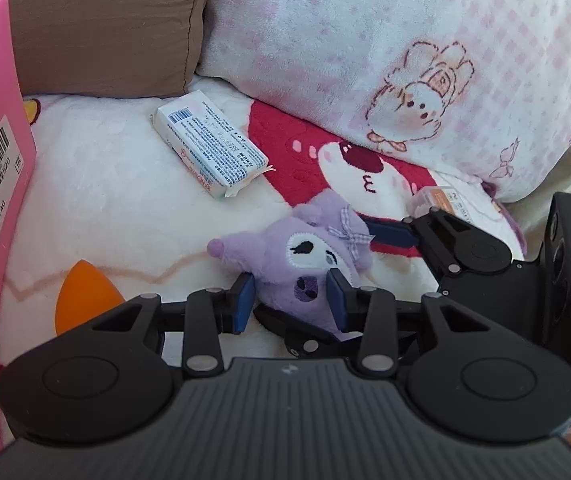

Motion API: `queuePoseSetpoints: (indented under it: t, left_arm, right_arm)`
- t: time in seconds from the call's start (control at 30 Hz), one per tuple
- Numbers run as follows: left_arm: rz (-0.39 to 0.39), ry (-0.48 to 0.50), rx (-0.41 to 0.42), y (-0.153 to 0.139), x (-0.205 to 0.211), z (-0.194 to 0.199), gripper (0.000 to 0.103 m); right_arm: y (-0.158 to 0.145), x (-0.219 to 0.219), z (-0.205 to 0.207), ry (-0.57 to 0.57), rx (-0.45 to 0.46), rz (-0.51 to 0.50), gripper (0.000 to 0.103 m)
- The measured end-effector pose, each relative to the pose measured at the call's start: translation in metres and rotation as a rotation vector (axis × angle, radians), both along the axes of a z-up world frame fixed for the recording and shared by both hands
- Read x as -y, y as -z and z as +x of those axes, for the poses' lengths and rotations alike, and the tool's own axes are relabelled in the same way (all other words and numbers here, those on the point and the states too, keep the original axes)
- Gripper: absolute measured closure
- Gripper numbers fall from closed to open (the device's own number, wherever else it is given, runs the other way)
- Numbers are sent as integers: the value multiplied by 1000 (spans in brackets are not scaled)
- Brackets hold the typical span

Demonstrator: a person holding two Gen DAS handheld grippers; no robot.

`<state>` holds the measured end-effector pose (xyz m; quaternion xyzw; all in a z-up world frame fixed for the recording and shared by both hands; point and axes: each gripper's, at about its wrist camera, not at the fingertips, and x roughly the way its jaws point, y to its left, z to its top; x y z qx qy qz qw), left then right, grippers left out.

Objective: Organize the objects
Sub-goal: 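Lift the purple plush with the left tool and carry it over the pink box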

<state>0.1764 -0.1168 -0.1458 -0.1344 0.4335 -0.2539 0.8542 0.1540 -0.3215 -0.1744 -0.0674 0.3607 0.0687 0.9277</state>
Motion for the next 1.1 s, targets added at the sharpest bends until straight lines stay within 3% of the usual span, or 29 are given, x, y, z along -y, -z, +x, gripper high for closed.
queuePoseSetpoints:
  t: [0.27, 0.43, 0.5, 0.63, 0.93, 1.1]
  left_arm:
    - [-129, -20, -36, 3, -13, -8, 67]
    - [-123, 28, -35, -2, -10, -23, 67]
    - [-107, 58, -42, -6, -7, -29, 67]
    - [-108, 95, -22, -18, -10, -44, 67]
    - [-132, 129, 22, -52, -33, -75, 67]
    - [-96, 161, 21, -68, -40, -91, 66]
  right_arm:
    - [-13, -6, -9, 30, -38, 8, 15]
    - [-19, -12, -25, 124, -86, 57, 16]
    - [-22, -22, -33, 146, -105, 6, 16]
    - [-31, -30, -50, 173, -107, 0, 16]
    - [-63, -52, -84, 147, -117, 36, 14]
    - [-78, -63, -100, 130, -109, 70, 14]
